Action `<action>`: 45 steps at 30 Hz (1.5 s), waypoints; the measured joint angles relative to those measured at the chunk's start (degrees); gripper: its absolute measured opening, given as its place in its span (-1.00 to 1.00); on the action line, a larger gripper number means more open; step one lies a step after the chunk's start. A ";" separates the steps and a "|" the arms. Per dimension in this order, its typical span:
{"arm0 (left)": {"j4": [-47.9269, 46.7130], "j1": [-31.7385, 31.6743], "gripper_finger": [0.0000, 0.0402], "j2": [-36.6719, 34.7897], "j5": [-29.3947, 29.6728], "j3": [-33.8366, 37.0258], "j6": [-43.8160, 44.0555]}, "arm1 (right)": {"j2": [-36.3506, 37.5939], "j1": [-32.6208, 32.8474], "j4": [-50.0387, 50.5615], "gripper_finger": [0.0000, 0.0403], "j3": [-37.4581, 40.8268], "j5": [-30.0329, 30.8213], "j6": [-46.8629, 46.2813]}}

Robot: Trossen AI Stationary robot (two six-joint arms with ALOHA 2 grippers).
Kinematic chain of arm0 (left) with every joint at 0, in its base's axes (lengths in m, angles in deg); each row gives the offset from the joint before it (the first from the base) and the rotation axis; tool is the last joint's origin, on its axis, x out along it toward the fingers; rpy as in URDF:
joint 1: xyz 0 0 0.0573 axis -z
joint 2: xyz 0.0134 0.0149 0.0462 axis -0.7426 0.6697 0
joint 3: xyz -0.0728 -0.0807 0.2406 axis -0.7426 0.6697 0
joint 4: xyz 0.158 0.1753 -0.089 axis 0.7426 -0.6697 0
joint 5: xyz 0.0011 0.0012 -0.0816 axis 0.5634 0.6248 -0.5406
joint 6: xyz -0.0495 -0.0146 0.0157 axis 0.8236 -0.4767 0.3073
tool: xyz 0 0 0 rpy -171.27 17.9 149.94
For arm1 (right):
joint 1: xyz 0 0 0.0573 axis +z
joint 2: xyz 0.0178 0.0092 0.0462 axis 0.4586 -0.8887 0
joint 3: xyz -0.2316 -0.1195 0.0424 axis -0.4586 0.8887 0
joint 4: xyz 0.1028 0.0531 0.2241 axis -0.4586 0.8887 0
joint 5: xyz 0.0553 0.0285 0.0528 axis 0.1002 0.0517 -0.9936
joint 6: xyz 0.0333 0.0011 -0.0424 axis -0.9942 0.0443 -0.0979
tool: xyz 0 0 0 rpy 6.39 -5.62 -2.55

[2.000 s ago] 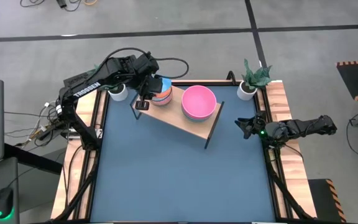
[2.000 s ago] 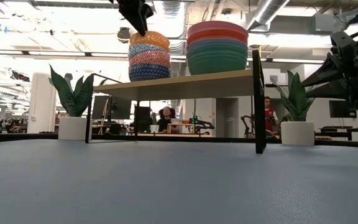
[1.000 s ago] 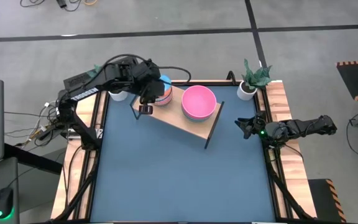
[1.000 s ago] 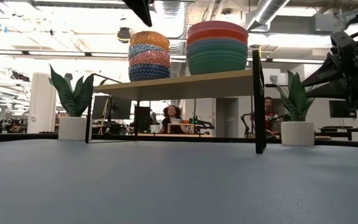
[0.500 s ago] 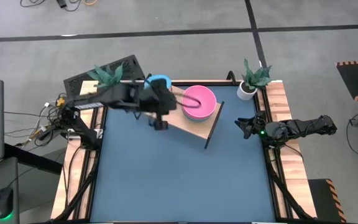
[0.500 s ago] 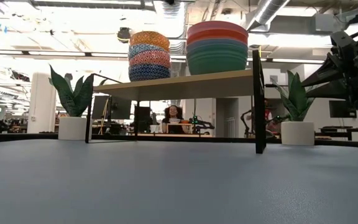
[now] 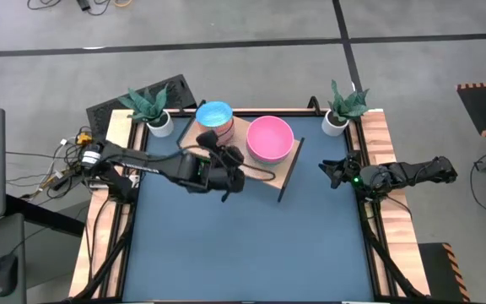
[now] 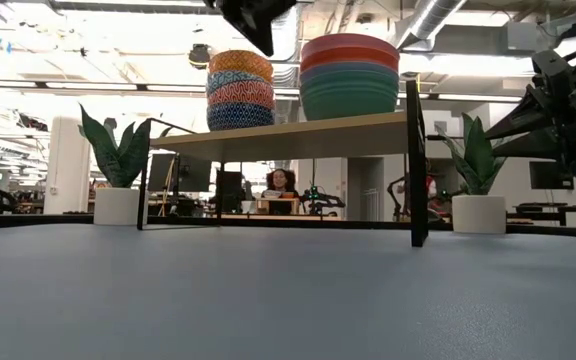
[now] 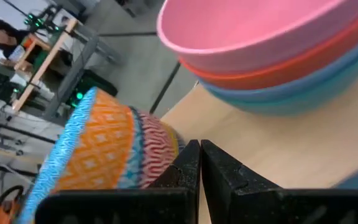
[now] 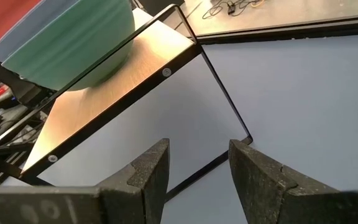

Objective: Place and stack bowls onto a shelf
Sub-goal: Stack the printed blue bowl on the printed orange bowl on the shelf

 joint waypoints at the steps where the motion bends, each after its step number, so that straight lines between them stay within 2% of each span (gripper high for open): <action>1: 1.93 0.33 -1.00 0.00 0.83 1.27 0.05 | 0.00 0.01 0.00 -0.05 0.00 0.00 0.02; 8: 9.22 0.64 -1.00 0.00 1.90 7.55 0.52 | -0.02 0.02 0.00 -0.05 0.00 0.00 0.09; 14: 14.81 0.57 -1.00 0.00 8.92 10.51 -1.91 | 0.00 0.02 0.00 -0.05 0.00 -0.02 0.20; 24: 18.38 0.26 -1.00 0.44 9.40 10.79 -2.33 | 0.00 0.02 0.00 -0.05 0.00 -0.02 0.18; 30: 26.29 0.34 -1.00 0.46 10.64 10.79 -10.21 | 0.00 0.00 0.00 -0.05 -0.01 -0.03 0.17; 45: 25.09 -2.36 -1.00 0.46 10.59 10.79 -8.92 | 0.00 0.02 0.00 -0.05 -0.02 -0.05 0.04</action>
